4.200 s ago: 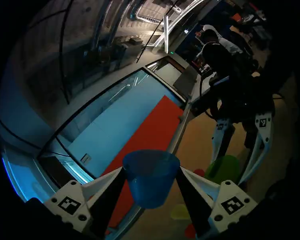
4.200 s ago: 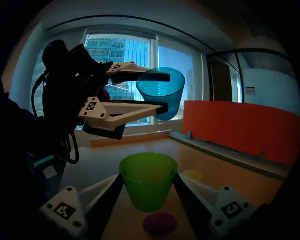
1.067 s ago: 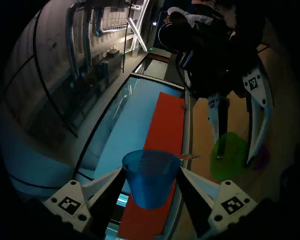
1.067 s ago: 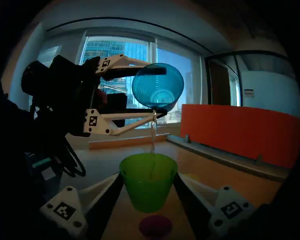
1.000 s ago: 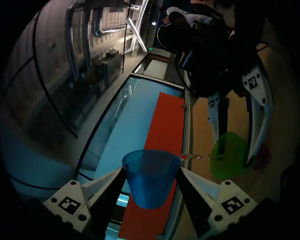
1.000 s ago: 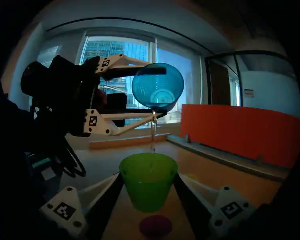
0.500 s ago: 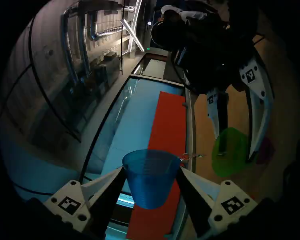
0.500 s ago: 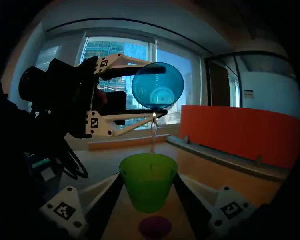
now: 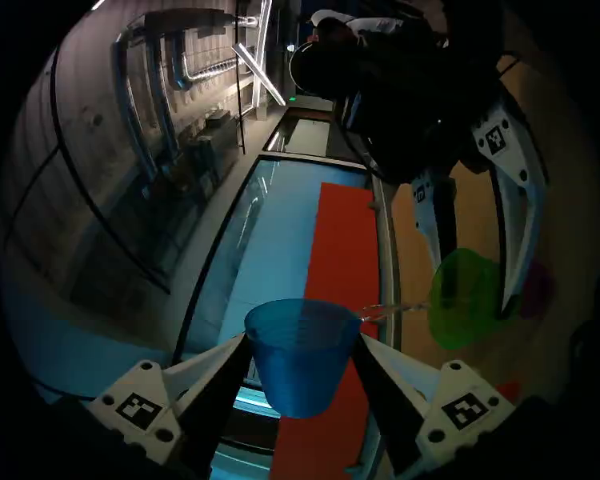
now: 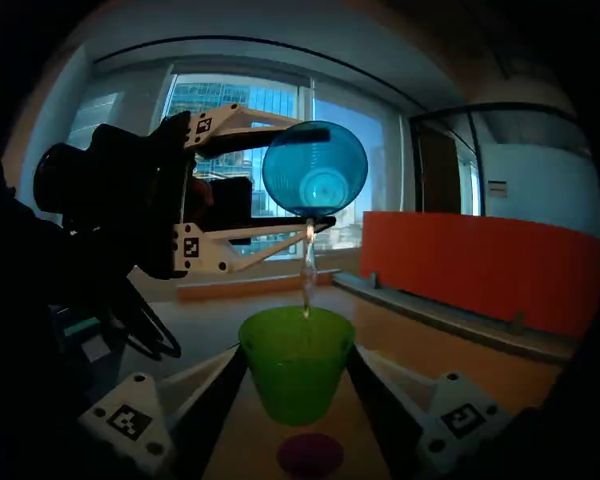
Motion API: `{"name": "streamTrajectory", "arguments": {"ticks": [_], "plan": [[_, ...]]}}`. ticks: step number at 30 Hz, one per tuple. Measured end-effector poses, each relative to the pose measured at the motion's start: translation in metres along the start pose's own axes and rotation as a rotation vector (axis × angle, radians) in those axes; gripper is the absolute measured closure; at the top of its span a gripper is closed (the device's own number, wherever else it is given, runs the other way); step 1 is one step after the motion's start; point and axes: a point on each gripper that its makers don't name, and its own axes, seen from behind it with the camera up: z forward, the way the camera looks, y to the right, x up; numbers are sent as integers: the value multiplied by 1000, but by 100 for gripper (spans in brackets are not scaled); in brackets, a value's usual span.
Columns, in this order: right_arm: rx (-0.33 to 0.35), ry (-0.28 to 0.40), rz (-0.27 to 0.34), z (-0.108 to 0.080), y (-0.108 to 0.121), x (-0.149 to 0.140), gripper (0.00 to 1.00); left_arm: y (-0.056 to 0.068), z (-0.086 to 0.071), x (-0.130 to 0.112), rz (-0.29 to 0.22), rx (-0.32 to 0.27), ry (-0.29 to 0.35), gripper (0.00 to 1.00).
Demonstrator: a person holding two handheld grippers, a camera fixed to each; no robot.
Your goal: Pour water
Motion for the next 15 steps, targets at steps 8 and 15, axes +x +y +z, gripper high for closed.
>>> {"name": "streamTrajectory", "arguments": {"ticks": [8, 15], "plan": [[0, 2, -2, 1, -1, 2, 11, 0, 1, 0, 45, 11, 2, 15], [0, 4, -3, 1, 0, 2, 11, -3, -1, 4, 76, 21, 11, 15]]}}
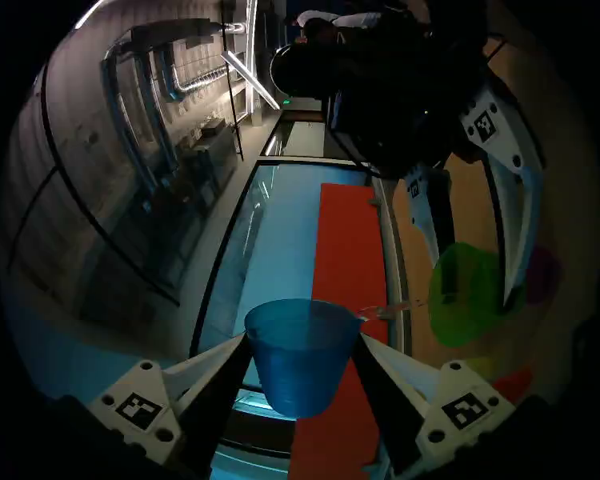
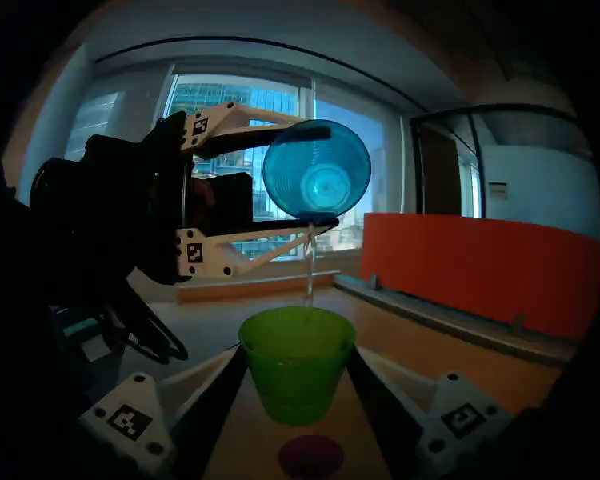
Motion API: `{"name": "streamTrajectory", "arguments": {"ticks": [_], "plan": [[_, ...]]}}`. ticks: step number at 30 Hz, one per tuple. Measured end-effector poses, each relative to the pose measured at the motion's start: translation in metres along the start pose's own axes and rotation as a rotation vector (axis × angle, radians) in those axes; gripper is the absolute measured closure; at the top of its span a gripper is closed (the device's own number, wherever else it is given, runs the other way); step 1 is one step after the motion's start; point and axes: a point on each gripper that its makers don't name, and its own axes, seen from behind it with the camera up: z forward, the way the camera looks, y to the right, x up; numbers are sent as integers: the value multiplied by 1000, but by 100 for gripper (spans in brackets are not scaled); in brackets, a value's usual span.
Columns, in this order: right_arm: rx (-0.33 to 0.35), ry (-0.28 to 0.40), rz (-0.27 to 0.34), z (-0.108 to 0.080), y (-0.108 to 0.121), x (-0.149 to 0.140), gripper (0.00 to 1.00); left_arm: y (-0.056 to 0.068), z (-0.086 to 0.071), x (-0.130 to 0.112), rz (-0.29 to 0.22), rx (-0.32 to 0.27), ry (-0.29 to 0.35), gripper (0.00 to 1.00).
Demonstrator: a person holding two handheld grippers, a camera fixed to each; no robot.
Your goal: Pour water
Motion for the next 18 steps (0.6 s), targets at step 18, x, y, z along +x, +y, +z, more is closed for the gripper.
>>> {"name": "streamTrajectory", "arguments": {"ticks": [18], "plan": [[-2, 10, 3, -1, -1, 2, 11, -1, 1, 6, 90, 18, 11, 15]]}}
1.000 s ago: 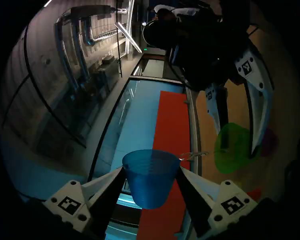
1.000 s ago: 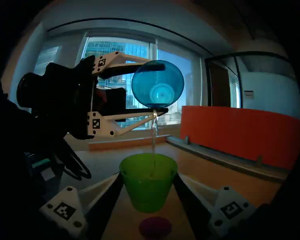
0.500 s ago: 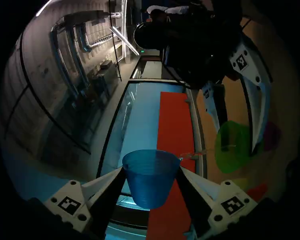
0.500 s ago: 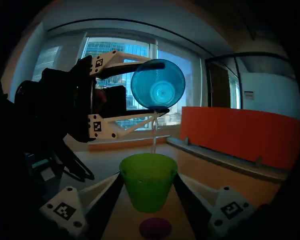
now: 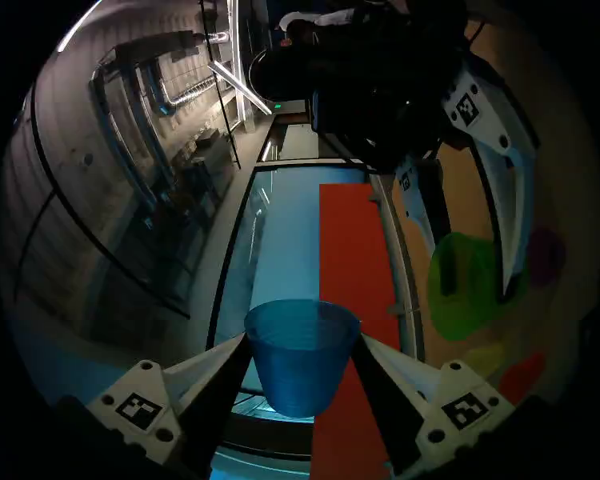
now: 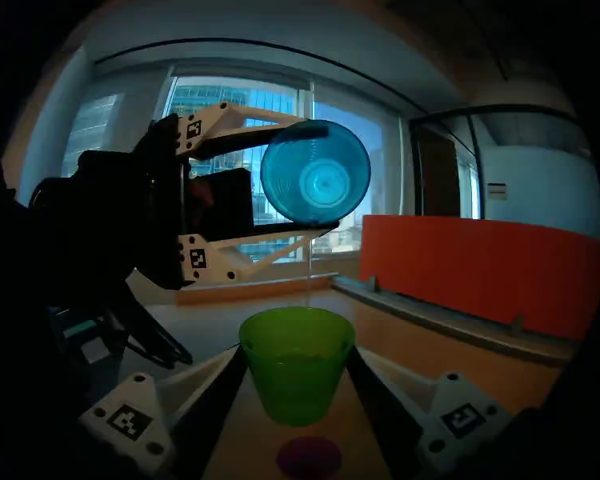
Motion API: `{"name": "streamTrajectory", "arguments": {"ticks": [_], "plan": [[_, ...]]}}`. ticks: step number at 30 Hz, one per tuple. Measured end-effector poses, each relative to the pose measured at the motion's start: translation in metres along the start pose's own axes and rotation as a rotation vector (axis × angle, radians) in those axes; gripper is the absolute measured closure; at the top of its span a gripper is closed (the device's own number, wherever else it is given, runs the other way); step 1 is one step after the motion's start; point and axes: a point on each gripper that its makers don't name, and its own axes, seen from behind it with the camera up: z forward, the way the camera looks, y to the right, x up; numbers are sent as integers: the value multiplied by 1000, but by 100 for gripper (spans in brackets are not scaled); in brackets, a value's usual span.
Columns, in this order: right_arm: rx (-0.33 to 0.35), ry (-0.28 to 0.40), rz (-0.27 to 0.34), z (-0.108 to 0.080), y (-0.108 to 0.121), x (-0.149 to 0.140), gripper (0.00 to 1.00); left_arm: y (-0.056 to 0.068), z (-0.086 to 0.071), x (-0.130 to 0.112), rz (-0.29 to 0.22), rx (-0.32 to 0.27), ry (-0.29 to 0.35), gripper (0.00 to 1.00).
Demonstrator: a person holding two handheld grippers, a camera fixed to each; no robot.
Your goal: Pour water
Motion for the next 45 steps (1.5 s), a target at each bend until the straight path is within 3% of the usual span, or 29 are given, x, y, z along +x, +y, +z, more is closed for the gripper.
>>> {"name": "streamTrajectory", "arguments": {"ticks": [11, 19, 25, 35, 45], "plan": [[-3, 3, 0, 0, 1, 1, 11, -1, 2, 1, 20, 5, 6, 15], [-4, 6, 0, 0, 0, 2, 11, 0, 2, -1, -42, -6, 12, 15], [-5, 13, 0, -2, 0, 3, 11, 3, 1, -3, -177, -29, 19, 15], [-14, 22, -2, -4, 1, 7, 11, 3, 4, -14, -458, -59, 24, 15], [-19, 30, -7, -7, -1, 9, 11, 12, 0, -19, -757, -108, 36, 15]]}}
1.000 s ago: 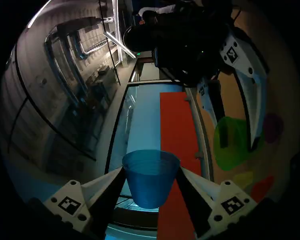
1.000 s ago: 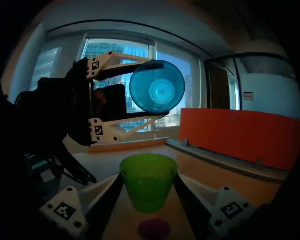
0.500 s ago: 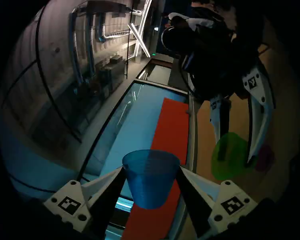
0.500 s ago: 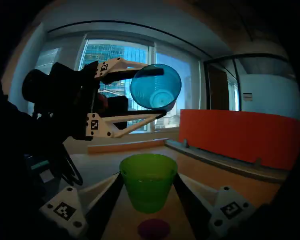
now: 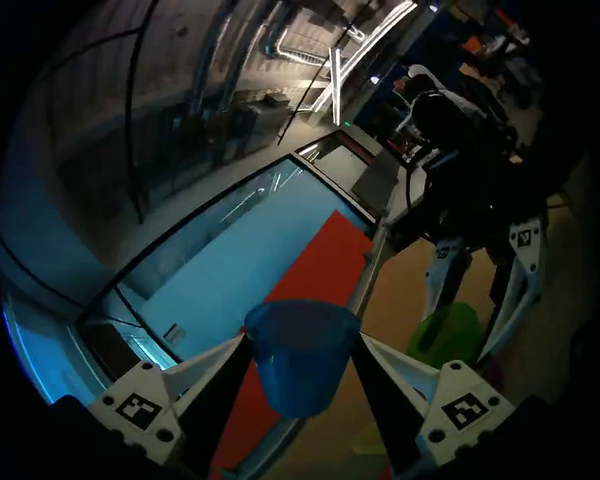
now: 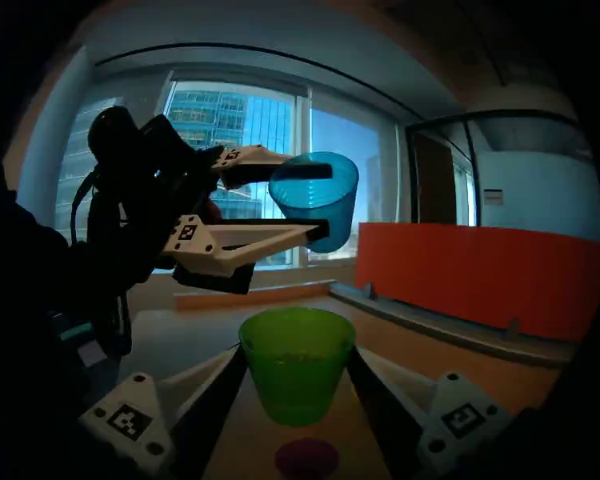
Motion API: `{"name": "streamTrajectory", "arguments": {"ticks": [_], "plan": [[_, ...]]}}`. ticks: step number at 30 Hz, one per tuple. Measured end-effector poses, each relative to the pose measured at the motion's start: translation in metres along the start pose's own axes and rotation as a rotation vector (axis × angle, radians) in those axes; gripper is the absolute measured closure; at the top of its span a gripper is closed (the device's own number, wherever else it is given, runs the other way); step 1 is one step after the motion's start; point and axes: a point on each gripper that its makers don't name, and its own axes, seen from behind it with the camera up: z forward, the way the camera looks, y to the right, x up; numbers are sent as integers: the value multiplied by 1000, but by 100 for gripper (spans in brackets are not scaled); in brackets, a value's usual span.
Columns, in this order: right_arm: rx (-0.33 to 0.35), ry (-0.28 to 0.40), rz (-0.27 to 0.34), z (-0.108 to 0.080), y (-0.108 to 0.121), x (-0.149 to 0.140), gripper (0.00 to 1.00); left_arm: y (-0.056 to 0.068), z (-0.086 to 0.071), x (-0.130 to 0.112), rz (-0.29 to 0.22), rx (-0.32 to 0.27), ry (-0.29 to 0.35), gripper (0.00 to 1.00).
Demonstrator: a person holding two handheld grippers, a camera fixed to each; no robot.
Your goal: Pour water
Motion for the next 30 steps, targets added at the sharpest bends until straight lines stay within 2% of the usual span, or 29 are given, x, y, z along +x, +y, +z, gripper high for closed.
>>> {"name": "streamTrajectory", "arguments": {"ticks": [8, 17, 26, 30], "plan": [[-5, 9, 0, -2, 0, 3, 11, -4, 3, -10, -233, -14, -4, 15], [-9, 14, -2, -2, 0, 7, 11, -10, 2, -9, -475, -32, 22, 15], [-10, 17, -5, -3, -2, 10, 11, -7, 7, -11, -654, -73, 32, 15], [-11, 17, -7, -4, -3, 11, 11, -8, 7, -12, -709, -79, 41, 15]]}}
